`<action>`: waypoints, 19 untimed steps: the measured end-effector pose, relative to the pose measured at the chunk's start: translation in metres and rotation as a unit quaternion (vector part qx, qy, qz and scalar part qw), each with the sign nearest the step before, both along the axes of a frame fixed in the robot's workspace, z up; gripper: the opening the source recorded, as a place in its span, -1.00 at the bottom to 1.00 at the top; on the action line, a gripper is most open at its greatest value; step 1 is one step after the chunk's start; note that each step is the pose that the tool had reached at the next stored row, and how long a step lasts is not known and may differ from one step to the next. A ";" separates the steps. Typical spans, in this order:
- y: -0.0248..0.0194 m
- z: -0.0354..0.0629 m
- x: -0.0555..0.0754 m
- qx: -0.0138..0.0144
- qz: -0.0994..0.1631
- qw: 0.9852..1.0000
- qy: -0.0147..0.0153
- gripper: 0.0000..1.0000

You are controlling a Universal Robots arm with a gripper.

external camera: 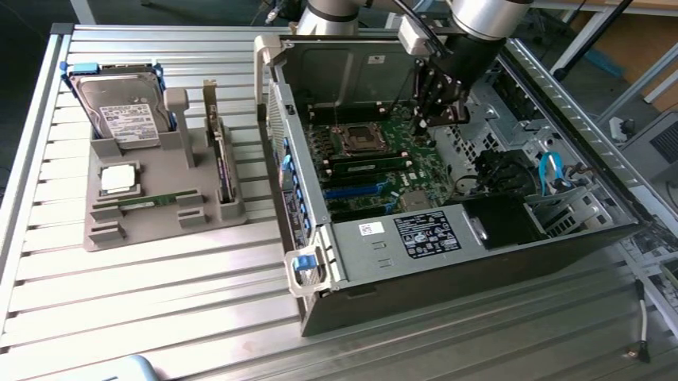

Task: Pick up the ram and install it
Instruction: 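Press down the ram until it locks into place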

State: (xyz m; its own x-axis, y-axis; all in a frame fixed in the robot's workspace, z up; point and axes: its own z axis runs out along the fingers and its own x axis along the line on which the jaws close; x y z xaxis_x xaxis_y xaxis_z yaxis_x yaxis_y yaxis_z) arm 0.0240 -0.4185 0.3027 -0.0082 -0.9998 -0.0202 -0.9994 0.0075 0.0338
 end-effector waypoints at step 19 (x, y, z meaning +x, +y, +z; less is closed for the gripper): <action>0.0000 -0.0163 0.000 0.000 0.000 1.000 0.000 -0.80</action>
State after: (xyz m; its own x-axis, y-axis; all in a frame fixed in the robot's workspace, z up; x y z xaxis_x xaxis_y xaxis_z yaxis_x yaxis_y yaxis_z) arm 0.0240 -0.4185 0.2864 -0.0081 -0.9998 -0.0202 -0.9994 0.0075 0.0338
